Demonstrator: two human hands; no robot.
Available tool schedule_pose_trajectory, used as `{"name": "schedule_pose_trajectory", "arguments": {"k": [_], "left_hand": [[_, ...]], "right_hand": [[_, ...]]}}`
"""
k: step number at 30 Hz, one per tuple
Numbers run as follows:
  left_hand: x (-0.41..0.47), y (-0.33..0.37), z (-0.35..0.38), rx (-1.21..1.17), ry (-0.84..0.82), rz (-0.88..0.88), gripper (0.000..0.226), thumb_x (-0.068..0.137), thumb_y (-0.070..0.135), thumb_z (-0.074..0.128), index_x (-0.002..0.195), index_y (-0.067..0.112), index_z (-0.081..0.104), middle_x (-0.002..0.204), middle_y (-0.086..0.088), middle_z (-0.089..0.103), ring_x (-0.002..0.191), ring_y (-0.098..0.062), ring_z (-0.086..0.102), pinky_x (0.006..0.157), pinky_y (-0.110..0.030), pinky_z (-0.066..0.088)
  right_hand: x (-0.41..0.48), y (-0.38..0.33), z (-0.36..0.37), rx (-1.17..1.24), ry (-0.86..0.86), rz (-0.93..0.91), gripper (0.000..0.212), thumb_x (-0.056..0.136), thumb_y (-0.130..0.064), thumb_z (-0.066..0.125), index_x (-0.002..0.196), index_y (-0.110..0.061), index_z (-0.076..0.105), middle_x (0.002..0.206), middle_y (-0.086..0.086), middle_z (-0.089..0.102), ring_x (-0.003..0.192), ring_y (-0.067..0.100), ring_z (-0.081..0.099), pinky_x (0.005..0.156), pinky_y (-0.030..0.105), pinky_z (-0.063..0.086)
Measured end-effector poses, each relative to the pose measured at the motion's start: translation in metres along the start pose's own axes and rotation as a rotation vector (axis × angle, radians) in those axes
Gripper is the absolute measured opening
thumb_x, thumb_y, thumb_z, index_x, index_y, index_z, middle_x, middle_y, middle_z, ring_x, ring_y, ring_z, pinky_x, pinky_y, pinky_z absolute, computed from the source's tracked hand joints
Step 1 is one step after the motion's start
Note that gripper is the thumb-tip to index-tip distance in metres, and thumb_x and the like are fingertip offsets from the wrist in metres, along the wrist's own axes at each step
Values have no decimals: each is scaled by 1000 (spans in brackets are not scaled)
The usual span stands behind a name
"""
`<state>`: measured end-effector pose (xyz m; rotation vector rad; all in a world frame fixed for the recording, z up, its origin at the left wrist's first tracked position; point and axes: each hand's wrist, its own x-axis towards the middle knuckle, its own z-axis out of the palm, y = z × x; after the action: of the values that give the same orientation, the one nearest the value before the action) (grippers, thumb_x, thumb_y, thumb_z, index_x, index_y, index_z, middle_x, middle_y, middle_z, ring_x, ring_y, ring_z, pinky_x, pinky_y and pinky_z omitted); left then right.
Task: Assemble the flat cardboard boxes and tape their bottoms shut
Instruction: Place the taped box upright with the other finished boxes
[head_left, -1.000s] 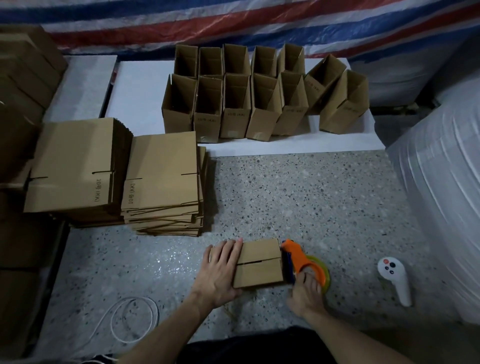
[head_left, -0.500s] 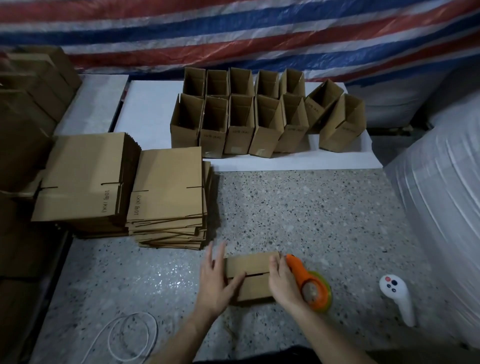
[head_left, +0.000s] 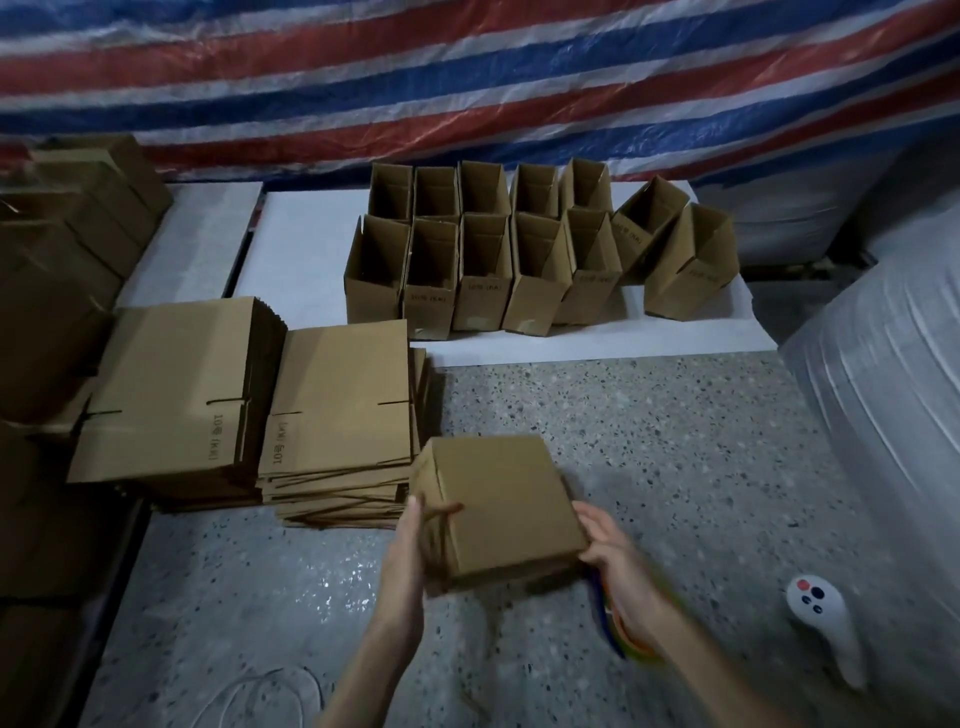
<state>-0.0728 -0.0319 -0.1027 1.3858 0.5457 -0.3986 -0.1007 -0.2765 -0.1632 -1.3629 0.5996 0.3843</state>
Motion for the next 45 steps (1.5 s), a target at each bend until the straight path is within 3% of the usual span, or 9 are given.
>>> {"name": "schedule_pose_trajectory", "arguments": {"k": [5,9,17,20,22,25,31,41,45], "left_hand": [[16,16,24,-52,11,-5,118,61,41,93,154,41,19,148,0,40,126,-24,51,82,-31,55],[39,31,50,-82,25,35,84,75,44,81,148,29,41,151,3,44,129,-16,46,100,-34,37],[88,51,105,223,-259,151,86,58,21,94,128,37,47,132,6,49,119,-12,51,78,-23,53],[114,30,133,385,-351,236,53,75,0,83,113,22,55,127,5,51,120,-17,52,79,-15,52],[132,10,150,459,-374,255,45,80,-9,75,114,11,53,124,2,56,121,-24,55,84,-10,48],[153,-10,174,497,-446,190,59,89,-4,69,139,17,46,135,3,57,125,-12,55,98,-20,48],[197,-12,230,523,-524,164,70,96,6,60,155,30,31,152,11,43,137,-7,44,112,-41,43],[294,9,302,450,-480,159,70,100,17,59,147,52,21,115,56,41,103,23,52,95,-14,47],[316,18,321,477,-481,179,70,101,18,57,148,57,22,129,51,41,122,11,51,101,-11,44]], "right_hand": [[15,-32,1,1,37,-129,49,71,-21,60,120,-28,60,121,-4,70,109,13,66,86,35,50],[42,-55,-9,-35,138,-194,46,88,-7,73,121,-31,52,130,-5,61,116,9,62,97,33,50],[79,-87,-44,-319,290,-220,77,80,2,79,146,-22,45,141,-14,43,131,5,40,89,10,47],[88,-78,-54,-439,207,-70,29,80,2,75,99,-17,66,89,-22,68,85,0,64,68,17,48],[92,-67,-58,-425,93,-14,42,81,2,75,106,-27,57,87,-20,65,75,-13,60,64,11,45],[101,-55,-64,-215,222,-125,76,78,2,81,134,-33,44,117,-17,68,108,-6,63,80,13,51],[148,-67,-92,-140,519,-152,72,76,6,81,133,-24,50,118,-4,69,107,11,68,81,22,57],[271,-144,-134,-252,543,-20,36,76,-11,77,111,-10,68,93,-8,69,99,14,67,60,12,44],[298,-154,-148,-271,567,-68,48,67,-21,74,114,-16,68,101,-6,73,93,2,68,67,12,49]]}}
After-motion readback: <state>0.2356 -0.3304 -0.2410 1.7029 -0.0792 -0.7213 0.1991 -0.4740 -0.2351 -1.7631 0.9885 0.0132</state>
